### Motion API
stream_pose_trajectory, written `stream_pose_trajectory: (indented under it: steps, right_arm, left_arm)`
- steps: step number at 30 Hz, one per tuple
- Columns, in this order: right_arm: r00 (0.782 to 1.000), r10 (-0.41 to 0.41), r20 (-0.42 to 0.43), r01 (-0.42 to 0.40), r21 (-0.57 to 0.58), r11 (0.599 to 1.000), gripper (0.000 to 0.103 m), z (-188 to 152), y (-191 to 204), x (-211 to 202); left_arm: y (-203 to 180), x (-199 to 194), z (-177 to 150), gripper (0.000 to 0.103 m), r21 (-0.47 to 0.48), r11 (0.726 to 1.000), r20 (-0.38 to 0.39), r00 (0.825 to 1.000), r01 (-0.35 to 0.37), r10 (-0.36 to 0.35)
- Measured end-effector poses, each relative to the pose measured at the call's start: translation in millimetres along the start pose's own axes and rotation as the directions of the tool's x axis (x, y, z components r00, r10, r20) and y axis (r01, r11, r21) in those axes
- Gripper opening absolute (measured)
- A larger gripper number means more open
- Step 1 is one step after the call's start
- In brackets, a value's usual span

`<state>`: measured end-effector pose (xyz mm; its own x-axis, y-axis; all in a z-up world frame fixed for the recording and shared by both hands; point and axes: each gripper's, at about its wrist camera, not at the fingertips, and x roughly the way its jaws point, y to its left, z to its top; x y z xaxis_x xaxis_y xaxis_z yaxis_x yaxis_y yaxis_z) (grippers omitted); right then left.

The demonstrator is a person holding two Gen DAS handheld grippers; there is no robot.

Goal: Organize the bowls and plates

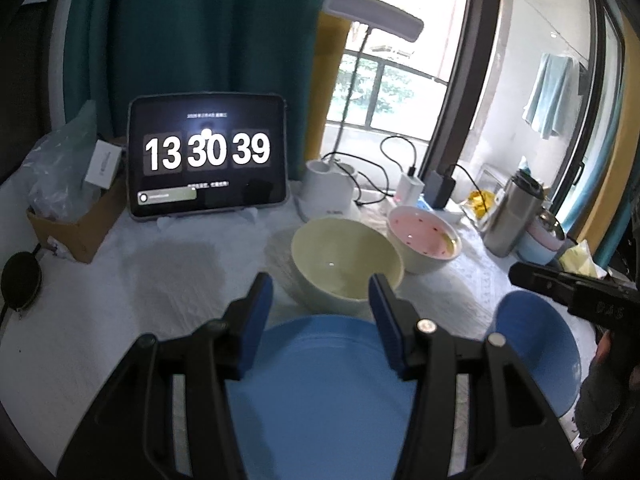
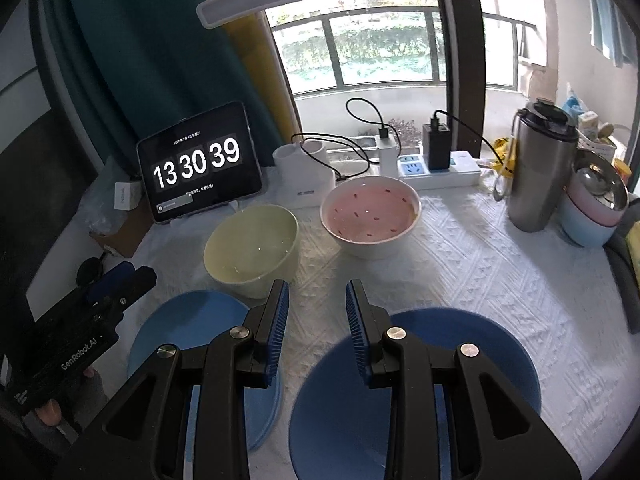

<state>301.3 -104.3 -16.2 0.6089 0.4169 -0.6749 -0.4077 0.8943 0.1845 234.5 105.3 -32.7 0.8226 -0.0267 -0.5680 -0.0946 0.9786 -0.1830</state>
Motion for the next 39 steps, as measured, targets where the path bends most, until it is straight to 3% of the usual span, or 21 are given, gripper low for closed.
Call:
stream_pose_trajectory:
  steps: [7,21,28,32,39]
  right_arm:
    - [0.999,0.011,-0.036,-0.011,-0.002,1.0,0.031,12.6,10.6,16.7]
    - [0.985,0.027,-0.173,-0.019,0.049,0.999,0.031,43.4,24.5,81.3]
    - [0.957,0.046,-0.287,-0.012,0.118,0.993,0.031,49.4,19.6,128.8]
    - [0.931,0.063,-0.36,-0.011,0.144,0.99,0.031,47.1,16.5,151.1]
    - [0.899,0.056,-0.434,-0.001,0.126,0.992,0.03,44.7,20.2,171.7]
  left_arm:
    - [8.5,15.1,10.1,0.052,0.016,1.0,-0.018,1.0,0.0,0.001]
    - [15.3,80.8,23.7,0.052,-0.016,0.999,-0.152,0.987,0.045,-0.047]
    - [19.4,101.4,21.0,0.052,-0.052,0.998,-0.197,0.979,0.044,-0.053]
    - [22.8,111.8,19.5,0.052,-0.094,0.993,-0.228,0.969,0.077,-0.096]
    - [27.1,125.7,14.9,0.05,-0.125,0.99,-0.265,0.959,0.067,-0.098]
